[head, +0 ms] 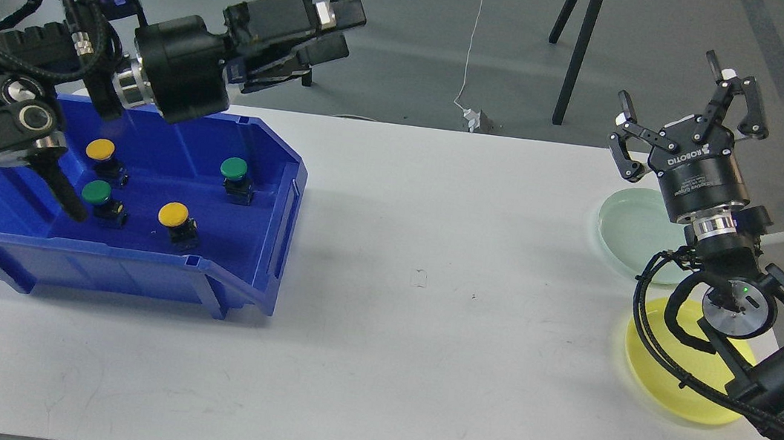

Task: Pass button and place on color plate
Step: 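Move the left gripper down into the blue bin toward a yellow button, then lower the left gripper onto the yellow button and close it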

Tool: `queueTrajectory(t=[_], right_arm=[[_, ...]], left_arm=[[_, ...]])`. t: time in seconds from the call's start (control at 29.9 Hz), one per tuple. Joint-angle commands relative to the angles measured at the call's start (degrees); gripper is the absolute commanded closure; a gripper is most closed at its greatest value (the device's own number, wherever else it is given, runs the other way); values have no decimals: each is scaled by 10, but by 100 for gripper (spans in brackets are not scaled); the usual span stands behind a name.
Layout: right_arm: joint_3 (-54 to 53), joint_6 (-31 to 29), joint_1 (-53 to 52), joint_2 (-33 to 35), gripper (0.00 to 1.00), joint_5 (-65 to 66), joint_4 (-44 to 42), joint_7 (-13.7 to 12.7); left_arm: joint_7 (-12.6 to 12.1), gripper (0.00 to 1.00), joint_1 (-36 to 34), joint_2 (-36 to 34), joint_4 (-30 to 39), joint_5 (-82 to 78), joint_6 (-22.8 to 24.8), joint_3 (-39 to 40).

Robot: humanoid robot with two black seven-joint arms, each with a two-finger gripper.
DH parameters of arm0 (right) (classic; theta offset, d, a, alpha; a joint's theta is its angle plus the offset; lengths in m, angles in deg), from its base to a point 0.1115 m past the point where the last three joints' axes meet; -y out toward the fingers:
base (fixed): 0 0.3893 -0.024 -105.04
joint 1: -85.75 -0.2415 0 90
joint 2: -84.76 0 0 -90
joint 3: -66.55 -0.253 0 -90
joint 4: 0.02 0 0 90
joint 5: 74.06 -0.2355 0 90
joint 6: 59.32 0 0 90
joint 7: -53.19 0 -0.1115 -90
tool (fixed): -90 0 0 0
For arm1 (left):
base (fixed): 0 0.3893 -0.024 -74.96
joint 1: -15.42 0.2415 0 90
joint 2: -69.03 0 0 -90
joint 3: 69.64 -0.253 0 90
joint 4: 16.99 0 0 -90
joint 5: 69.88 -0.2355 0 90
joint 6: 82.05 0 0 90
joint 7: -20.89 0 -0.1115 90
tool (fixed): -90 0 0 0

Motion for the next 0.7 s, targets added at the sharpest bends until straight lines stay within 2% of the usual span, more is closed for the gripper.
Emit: queueTrajectory(t=[0.0,0.17,0.33,0.47,0.57,0.67], right_arm=[[0,0,6,1,0,0,0,0],[-1,0,12,0,0,-1,1,0],[-2,0,14,-2,0,-1,1,0],[-3,0,18,-3,0,-1,1,0],[-7,0,20,-2,0,-1,1,0],[-10,0,23,-2,0,-1,0,0]], left_arm=[[0,15,-67,-49,-6,-94,-24,-112],[0,15,-62,-67,-38,-205,-28,-161],[0,15,-18,-60,-100,-242,-33,-187],[0,15,32,-17,-154,-246,-42,-186],[0,15,41,16,-178,-247,-74,-189],[0,15,58,22,-208,-247,-77,-188]])
